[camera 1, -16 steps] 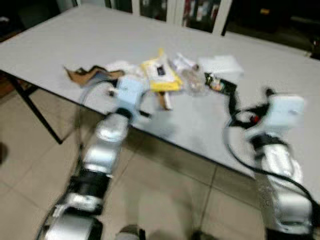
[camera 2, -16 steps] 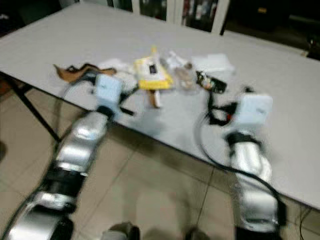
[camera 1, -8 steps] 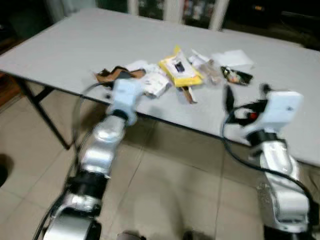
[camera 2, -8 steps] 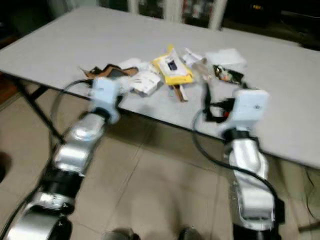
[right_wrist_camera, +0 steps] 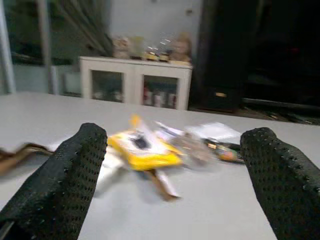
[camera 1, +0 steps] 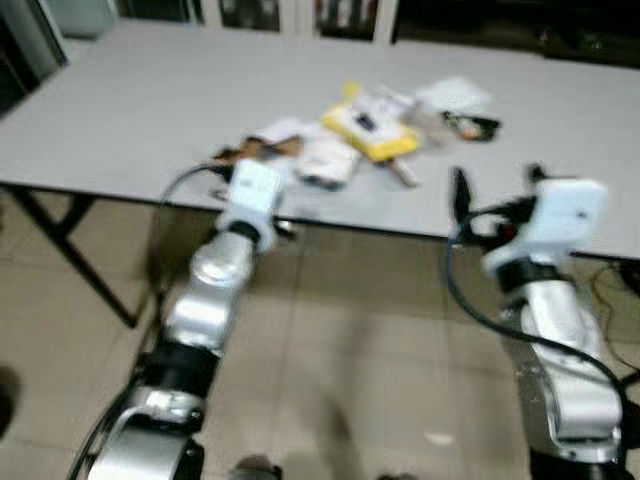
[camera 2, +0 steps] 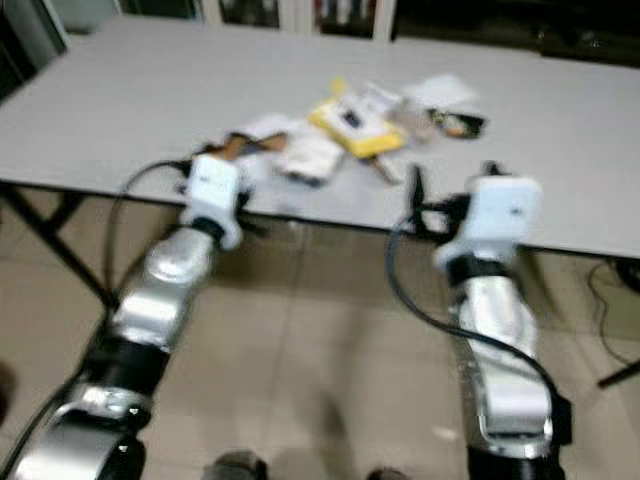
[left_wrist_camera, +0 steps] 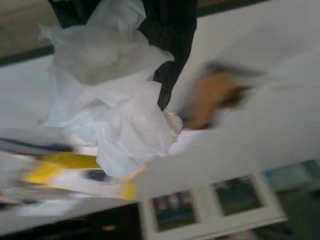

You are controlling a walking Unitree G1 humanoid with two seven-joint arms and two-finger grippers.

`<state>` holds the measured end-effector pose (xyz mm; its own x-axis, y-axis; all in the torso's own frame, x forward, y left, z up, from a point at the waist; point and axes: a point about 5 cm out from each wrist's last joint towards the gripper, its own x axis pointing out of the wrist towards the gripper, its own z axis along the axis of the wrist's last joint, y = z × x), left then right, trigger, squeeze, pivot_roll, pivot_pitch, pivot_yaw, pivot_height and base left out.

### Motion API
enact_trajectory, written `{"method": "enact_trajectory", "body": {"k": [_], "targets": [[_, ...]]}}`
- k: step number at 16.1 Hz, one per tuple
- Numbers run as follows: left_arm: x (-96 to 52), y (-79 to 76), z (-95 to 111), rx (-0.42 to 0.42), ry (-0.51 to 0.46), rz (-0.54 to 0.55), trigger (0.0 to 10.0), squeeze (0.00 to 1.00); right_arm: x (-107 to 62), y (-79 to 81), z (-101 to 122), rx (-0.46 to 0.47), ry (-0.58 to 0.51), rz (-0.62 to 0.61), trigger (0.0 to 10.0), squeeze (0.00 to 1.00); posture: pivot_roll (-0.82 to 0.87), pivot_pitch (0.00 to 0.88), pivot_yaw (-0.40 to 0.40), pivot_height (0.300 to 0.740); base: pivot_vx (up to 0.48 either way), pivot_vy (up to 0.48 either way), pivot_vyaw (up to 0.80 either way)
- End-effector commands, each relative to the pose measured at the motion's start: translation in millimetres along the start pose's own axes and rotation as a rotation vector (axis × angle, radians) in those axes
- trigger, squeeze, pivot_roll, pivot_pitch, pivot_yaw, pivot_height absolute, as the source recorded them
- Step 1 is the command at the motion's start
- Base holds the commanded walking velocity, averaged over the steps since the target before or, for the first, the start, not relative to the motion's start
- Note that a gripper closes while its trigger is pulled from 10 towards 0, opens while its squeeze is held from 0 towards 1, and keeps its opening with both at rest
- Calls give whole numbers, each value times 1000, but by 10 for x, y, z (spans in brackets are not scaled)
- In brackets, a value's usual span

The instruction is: Picking trash to rubbish bin

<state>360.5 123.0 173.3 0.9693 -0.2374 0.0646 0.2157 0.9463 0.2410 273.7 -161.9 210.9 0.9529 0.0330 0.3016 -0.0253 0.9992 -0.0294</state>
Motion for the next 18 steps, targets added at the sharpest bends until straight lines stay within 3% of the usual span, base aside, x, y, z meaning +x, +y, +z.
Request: {"method": "enact_trajectory", "body": {"k": [1, 5, 6, 18], "targets": [[9, -74, 20, -3, -5, -20, 10000, 0, -12, -75, 6, -13, 3, -24, 10000, 208, 228, 142, -11, 740, 0, 337, 0], [-3, -78, 38, -7, -27, -47, 10000, 0, 8, -80, 22, -25, -3, -23, 10000, 137, 227, 143, -16, 740, 0, 0, 0], [0, -78, 44, -22, -28, -62, 10000, 0, 20, -77, 33, -35, -7, -28, 10000, 0, 228, 144, -16, 740, 240, 0, 0], [30, -57, 92, -19, -46, -76, 10000, 0, 93, -97, 59, -96, -29, -87, 10000, 0, 242, 137, -8, 740, 471, 0, 0]]}}
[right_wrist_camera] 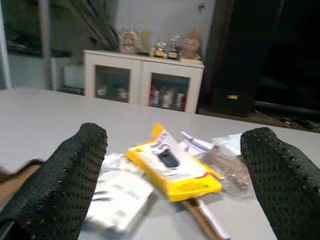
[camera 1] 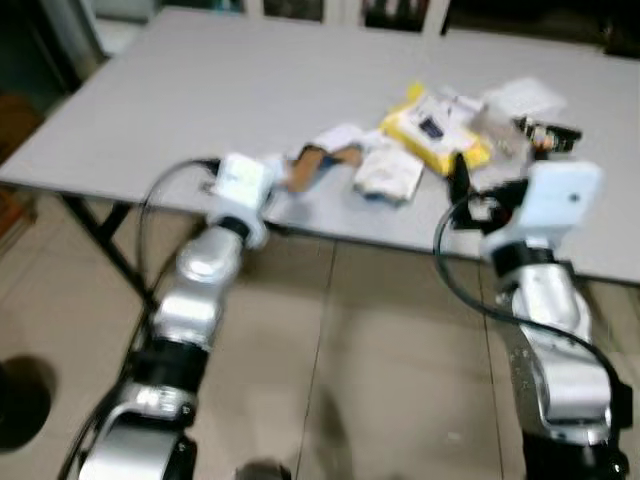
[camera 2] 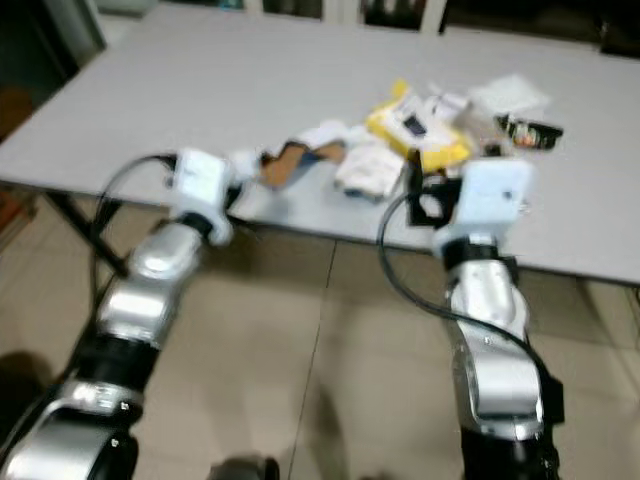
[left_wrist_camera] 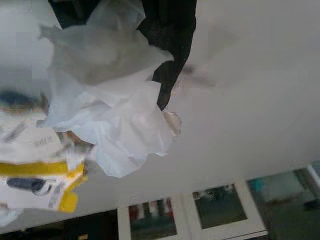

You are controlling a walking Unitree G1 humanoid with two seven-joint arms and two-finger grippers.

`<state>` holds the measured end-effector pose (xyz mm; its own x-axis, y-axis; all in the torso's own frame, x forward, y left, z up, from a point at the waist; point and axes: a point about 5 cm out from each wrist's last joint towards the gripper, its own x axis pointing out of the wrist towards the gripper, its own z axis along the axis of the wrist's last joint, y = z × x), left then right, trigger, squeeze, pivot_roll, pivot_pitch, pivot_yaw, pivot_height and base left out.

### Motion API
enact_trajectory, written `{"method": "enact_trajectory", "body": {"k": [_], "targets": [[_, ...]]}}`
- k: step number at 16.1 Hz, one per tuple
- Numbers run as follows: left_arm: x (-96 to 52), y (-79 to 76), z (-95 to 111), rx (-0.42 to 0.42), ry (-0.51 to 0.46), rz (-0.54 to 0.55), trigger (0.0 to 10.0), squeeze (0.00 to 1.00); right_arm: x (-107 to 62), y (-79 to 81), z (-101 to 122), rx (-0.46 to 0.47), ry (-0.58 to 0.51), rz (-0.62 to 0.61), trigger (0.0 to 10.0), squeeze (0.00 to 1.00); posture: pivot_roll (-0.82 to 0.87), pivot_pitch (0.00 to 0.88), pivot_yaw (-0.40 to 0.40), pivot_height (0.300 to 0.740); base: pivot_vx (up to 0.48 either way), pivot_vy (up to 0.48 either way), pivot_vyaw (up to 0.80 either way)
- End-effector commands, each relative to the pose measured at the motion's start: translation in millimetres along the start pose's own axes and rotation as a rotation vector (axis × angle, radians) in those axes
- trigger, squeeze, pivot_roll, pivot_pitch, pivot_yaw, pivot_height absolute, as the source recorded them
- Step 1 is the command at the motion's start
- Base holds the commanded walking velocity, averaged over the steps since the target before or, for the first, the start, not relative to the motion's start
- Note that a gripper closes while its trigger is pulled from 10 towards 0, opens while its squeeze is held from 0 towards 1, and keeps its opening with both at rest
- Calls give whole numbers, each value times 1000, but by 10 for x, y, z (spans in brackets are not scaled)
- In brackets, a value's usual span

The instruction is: Picking trash to rubbish bin

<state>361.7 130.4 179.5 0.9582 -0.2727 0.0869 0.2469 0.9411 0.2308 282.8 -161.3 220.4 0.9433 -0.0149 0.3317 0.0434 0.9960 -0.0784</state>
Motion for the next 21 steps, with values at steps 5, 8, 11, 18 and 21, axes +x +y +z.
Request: {"method": "enact_trajectory", "body": {"k": [5, 8, 11, 18, 21], "targets": [[48, -146, 60, -4, -22, -52, 10000, 0, 27, -85, 5, -47, -13, -46, 10000, 0, 249, 133, -8, 740, 480, 0, 0], [50, -150, 66, -4, -24, -56, 10000, 0, 40, -84, 15, -57, -18, -55, 10000, 0, 249, 133, -8, 740, 381, 0, 0], [45, -149, 62, -2, -22, -58, 10000, 0, 49, -79, 12, -64, -19, -59, 10000, 0, 252, 134, -8, 740, 356, 0, 0], [37, -126, 45, 7, -18, -49, 10000, 0, 101, -34, 37, -103, -36, -51, 10000, 0, 256, 135, -15, 740, 466, 0, 0], [34, -111, 38, 10, -12, -43, 10000, 0, 127, -10, 44, -128, -42, -53, 10000, 0, 263, 139, -20, 740, 471, 0, 0]]}}
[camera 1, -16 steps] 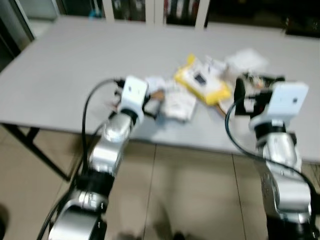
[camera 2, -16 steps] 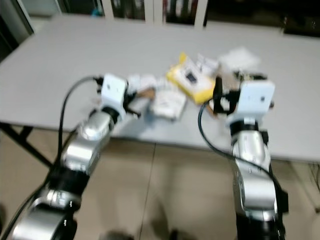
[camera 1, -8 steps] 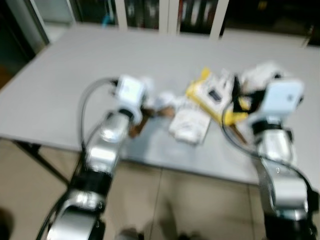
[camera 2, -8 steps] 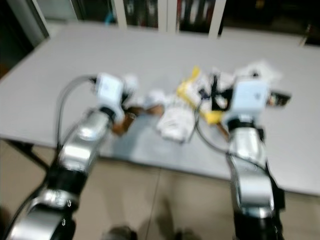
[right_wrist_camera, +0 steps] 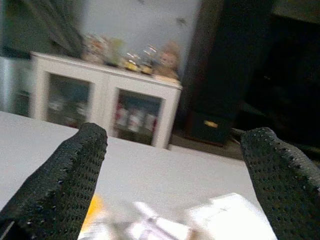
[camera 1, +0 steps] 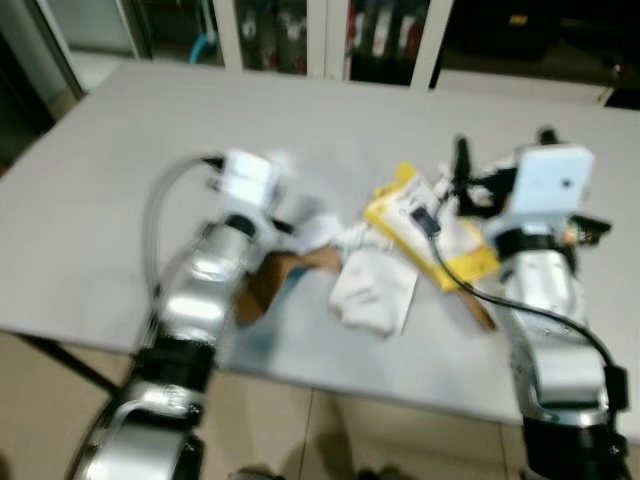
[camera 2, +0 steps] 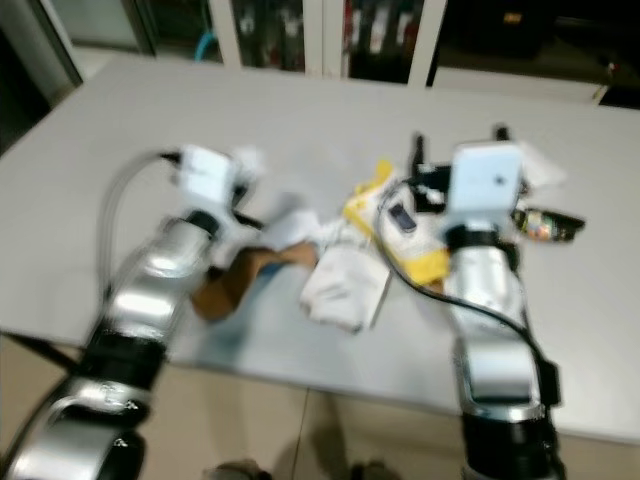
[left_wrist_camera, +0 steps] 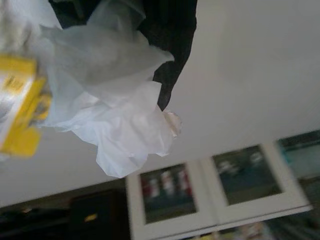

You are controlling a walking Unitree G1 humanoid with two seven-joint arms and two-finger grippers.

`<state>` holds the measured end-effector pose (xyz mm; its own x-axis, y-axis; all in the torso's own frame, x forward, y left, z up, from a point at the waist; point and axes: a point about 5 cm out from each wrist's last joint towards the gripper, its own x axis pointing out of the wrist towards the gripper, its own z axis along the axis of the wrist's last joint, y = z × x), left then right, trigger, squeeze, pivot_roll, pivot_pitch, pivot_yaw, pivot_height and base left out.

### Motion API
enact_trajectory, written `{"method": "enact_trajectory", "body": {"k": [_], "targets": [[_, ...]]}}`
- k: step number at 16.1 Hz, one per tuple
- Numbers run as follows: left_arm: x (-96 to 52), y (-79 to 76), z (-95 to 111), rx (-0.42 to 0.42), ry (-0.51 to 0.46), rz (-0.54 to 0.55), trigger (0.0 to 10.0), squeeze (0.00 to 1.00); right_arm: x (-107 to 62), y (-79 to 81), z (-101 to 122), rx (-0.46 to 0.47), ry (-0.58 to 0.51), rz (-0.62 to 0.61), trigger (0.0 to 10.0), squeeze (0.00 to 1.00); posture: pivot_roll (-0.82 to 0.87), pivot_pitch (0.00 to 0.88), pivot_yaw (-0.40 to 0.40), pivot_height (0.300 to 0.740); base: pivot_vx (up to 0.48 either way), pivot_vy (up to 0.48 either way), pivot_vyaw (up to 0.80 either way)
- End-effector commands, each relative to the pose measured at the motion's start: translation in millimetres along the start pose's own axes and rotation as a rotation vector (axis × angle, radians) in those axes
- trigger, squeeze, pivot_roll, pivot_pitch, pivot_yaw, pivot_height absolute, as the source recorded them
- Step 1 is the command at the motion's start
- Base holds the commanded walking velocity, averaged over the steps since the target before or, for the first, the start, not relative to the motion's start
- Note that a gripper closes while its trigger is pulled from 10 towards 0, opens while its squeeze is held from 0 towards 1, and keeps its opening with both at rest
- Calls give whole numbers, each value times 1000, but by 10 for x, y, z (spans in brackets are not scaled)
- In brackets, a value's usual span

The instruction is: Picking trash to rubbish bin

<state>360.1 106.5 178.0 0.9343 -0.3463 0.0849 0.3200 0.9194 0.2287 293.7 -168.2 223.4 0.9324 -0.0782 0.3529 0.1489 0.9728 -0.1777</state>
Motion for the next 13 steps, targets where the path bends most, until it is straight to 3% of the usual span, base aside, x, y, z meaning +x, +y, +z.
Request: {"method": "enact_trajectory", "body": {"k": [1, 8, 12, 13], "targets": [[-29, 125, 5, 11, 0, 39, 10000, 0, 18, 64, 73, -4, -33, 12, 10000, 0, 263, 139, -20, 740, 446, 0, 0], [-41, 161, 0, 4, 0, 61, 10000, 0, 75, 90, 95, -24, -38, -4, 10000, 0, 268, 146, -26, 740, 0, 0, 0], [-34, 179, 12, -6, -2, 62, 10000, 0, 108, 86, 93, -26, -29, -22, 10000, 0, 271, 148, -23, 740, 0, 0, -666], [-10, 101, 41, -57, -6, -32, 10000, 0, 115, 83, 82, -27, -23, -30, 10000, 0, 272, 149, -21, 740, 0, 0, -731]]}}
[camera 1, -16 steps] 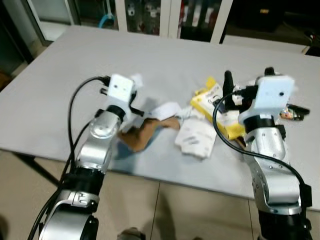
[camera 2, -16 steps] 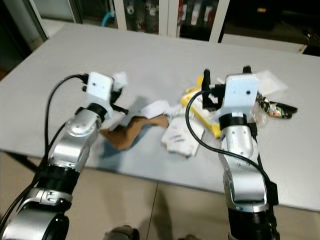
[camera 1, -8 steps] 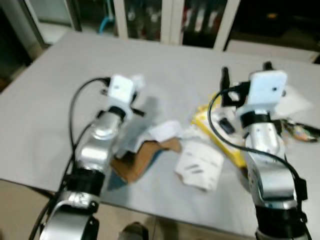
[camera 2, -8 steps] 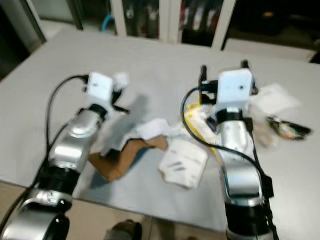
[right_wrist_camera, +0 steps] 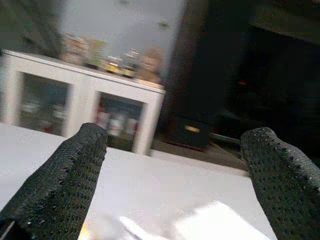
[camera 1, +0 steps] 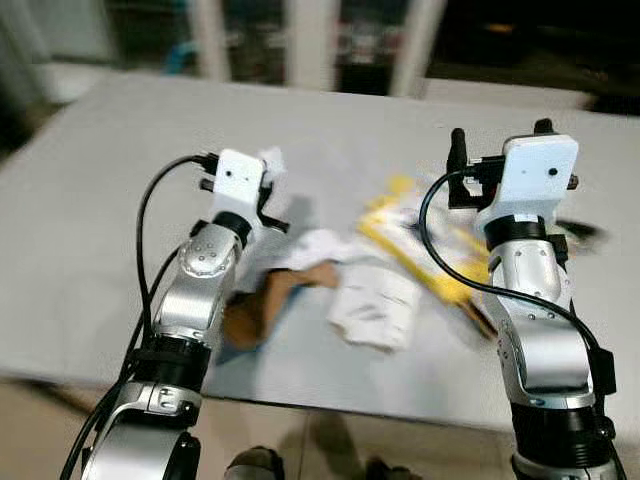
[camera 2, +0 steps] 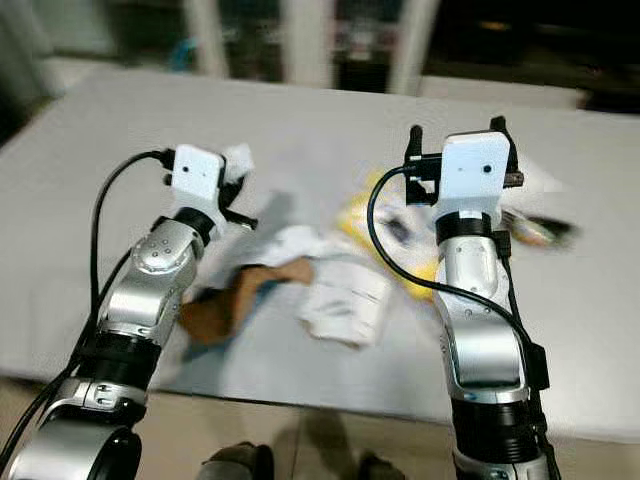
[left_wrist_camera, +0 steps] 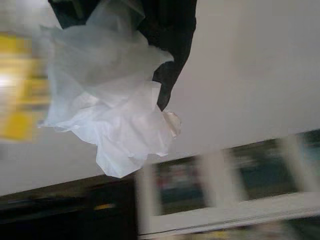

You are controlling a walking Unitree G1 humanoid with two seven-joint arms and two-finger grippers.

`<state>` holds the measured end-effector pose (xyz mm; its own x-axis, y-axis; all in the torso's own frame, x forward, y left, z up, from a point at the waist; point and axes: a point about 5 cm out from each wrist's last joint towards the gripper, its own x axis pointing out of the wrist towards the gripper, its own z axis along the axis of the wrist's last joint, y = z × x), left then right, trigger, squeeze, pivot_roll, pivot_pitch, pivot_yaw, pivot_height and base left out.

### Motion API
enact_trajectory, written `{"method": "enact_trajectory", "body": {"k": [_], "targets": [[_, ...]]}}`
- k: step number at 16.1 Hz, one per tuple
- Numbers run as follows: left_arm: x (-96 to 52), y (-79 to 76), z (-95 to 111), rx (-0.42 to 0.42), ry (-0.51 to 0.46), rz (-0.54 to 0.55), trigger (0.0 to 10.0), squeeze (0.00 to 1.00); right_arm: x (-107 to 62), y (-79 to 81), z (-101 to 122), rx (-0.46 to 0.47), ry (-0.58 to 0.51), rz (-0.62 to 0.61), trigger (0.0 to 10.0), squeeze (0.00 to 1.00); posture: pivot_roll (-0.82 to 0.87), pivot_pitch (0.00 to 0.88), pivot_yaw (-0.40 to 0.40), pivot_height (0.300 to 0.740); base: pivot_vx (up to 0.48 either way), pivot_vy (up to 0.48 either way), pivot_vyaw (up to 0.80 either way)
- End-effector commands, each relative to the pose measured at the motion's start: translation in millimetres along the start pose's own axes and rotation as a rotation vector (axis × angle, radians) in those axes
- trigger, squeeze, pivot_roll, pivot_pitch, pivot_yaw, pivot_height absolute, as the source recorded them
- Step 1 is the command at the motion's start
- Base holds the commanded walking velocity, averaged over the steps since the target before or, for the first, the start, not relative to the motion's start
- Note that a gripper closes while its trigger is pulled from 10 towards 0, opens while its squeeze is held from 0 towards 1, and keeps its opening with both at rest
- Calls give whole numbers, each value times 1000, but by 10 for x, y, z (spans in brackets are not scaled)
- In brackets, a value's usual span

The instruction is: Picking trash to rubbish bin

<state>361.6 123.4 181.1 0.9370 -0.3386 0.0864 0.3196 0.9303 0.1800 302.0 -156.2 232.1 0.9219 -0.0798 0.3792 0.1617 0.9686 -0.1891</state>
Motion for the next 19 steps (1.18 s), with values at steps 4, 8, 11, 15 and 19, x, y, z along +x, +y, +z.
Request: {"method": "enact_trajectory", "body": {"k": [4, 8, 11, 15, 19], "targets": [[47, -64, 69, 4, -8, -74, 10000, 0, 16, -29, -17, -14, 12, -27, 10000, 0, 275, 151, -14, 740, 0, 0, -727], [57, -52, 75, 7, 0, -94, 10000, 0, 39, -65, -84, -7, 64, -35, 10000, 0, 278, 154, -9, 740, 0, 0, -723], [44, -28, 79, 14, 7, -101, 10000, 0, 111, -141, -379, 35, 238, 28, 10000, 0, 288, 168, 3, 740, 0, 0, -458], [6, -2, 67, 31, 20, -110, 10000, 0, 287, -235, -445, 81, 273, 100, 10000, 0, 303, 191, 16, 740, 0, 0, 0], [-50, 43, 73, 45, 29, -112, 10000, 0, 449, -223, -498, 116, 278, 180, 10000, 0, 329, 215, 24, 740, 0, 0, 0]]}}
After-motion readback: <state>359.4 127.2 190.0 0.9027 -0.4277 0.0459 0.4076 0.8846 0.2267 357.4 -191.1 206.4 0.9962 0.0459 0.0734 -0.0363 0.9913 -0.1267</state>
